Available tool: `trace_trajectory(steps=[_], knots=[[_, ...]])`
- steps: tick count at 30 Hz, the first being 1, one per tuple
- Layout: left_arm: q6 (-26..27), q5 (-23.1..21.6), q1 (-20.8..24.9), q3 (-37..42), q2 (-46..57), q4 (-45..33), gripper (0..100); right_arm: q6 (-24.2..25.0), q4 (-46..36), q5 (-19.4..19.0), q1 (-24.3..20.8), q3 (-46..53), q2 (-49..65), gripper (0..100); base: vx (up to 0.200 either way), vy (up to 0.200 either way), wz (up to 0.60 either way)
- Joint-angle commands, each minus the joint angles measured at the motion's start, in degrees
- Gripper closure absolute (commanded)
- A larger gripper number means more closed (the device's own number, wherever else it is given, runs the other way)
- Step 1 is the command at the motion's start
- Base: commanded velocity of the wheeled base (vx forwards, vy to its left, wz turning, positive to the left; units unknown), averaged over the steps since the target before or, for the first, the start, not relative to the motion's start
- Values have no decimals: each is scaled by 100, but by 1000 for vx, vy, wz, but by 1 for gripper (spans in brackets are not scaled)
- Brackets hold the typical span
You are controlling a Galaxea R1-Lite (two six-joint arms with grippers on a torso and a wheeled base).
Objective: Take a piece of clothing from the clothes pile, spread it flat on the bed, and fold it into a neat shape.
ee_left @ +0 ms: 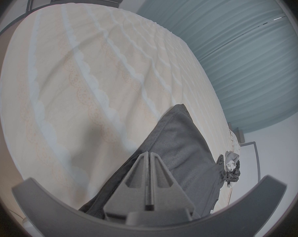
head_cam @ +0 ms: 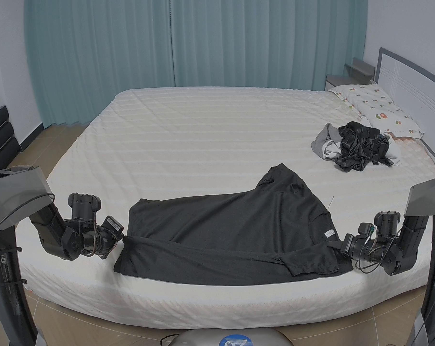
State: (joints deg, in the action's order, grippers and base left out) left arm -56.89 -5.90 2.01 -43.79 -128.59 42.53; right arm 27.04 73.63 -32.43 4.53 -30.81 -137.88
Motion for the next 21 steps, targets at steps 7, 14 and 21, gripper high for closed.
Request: trace_trajectory(steps=[7,14,21], knots=[[20,10,10,11,-17,1,100,425,529,-18,91,-92,-29,100,0,0,0],[29,45,54,11,-44,1,100,504,529,52,109,-382,-126,100,0,0,0],[29,80,89,-16,-61,-8,100,618,538,87,118,-611,-275,100,0,0,0]])
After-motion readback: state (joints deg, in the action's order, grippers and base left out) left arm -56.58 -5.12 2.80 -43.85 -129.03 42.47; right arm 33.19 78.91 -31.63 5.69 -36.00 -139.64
